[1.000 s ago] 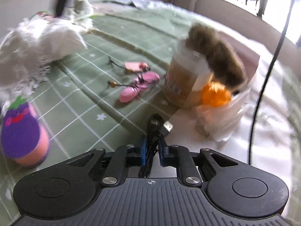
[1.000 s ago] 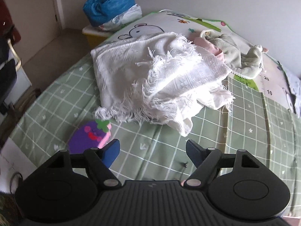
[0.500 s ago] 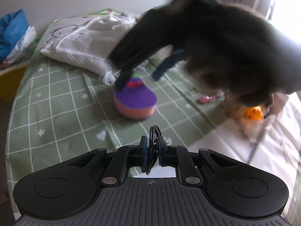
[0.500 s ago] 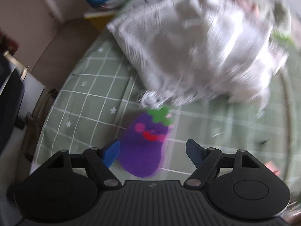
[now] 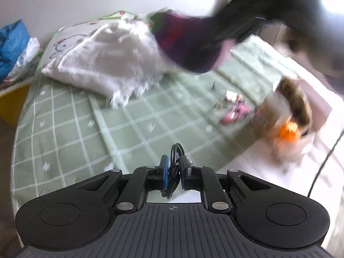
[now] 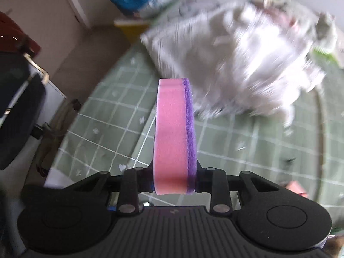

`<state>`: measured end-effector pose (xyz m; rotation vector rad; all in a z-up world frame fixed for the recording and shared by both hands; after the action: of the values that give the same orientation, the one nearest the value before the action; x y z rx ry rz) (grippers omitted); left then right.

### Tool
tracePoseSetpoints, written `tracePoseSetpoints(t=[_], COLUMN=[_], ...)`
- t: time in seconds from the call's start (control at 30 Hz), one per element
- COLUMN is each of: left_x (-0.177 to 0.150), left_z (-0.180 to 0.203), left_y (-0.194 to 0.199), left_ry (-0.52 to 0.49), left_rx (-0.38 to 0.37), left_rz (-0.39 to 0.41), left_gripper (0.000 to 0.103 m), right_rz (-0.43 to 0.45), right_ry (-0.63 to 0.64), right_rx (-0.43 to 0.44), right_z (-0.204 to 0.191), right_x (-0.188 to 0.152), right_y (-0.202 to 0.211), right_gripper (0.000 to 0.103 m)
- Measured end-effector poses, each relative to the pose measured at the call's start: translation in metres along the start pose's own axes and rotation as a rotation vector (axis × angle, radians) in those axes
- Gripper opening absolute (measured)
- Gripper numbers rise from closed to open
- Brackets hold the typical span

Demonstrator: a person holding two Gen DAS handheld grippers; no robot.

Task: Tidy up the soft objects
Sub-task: 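Carry cable and eggplant to the pink box and open both grippers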

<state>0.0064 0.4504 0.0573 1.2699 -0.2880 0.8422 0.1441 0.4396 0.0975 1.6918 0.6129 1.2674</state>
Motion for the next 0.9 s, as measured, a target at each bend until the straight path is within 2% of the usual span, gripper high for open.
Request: tracePoseSetpoints(t=[0.07, 0.17, 0.33, 0.47, 0.53, 0.6, 0.67, 0.7, 0.8, 0.9], left_x=[0.022, 0.066, 0.132, 0.158, 0.158, 0.152, 0.143, 0.139, 0.128, 0.134], left_z=[0.017, 0.061, 0.171, 0.282, 0.341, 0.385, 0.412, 0.419, 0.418, 0.391], left_y=[0.007, 0.025, 0.04, 0.021, -0.005, -0.037, -0.067, -0.08, -0.095, -0.097], left_ry=[0.028, 0.039, 0.033, -0.02, -0.049, -0.07, -0.078, -0.056, -0.017, -0.09], left_rx=[-0.034, -0.116, -0.295, -0.395, -0.433, -0.439, -0.393, -0.364, -0.322, -0.239], left_rz=[0.034, 0.12, 0.214, 0.156, 0.07, -0.009, -0.052, -0.069, -0.094, -0.065], left_gripper=[0.014, 0.014, 0.014, 0.014, 0.014, 0.015, 0.017, 0.018, 0.02, 0.02], right_rz=[0.053, 0.129, 0.187, 0.178, 0.149, 0.142, 0.147, 0.16, 0.199, 0.207], right_ry=[-0.001, -0.032, -0.133, -0.203, -0.239, -0.256, -0.289, -0.314, -0.367, -0.329], right_rx=[-0.008, -0.075, -0.24, -0.387, -0.431, -0.404, -0.42, -0.436, -0.449, -0.479], right_z=[0.019, 0.06, 0.145, 0.207, 0.235, 0.257, 0.274, 0.283, 0.301, 0.302], right_x=[-0.006, -0.021, -0.079, -0.148, -0.185, -0.22, -0.248, -0.262, -0.298, -0.313], right_y=[0.042, 0.106, 0.211, 0.276, 0.293, 0.299, 0.302, 0.304, 0.311, 0.309], right_gripper=[0.03, 0.03, 0.03, 0.03, 0.031, 0.036, 0.058, 0.061, 0.062, 0.063])
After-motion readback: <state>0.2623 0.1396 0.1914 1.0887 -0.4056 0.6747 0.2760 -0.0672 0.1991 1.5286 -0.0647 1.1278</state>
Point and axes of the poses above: each gripper's, at about its wrist camera, not at the fingertips, and y roughly against the way its jaws point, z to its right, x to its top, the point moved 7 cm from there along -y, roughly the way its jaws point, and after that the axes turned 15 degrees about y, right-handed, at the moved point
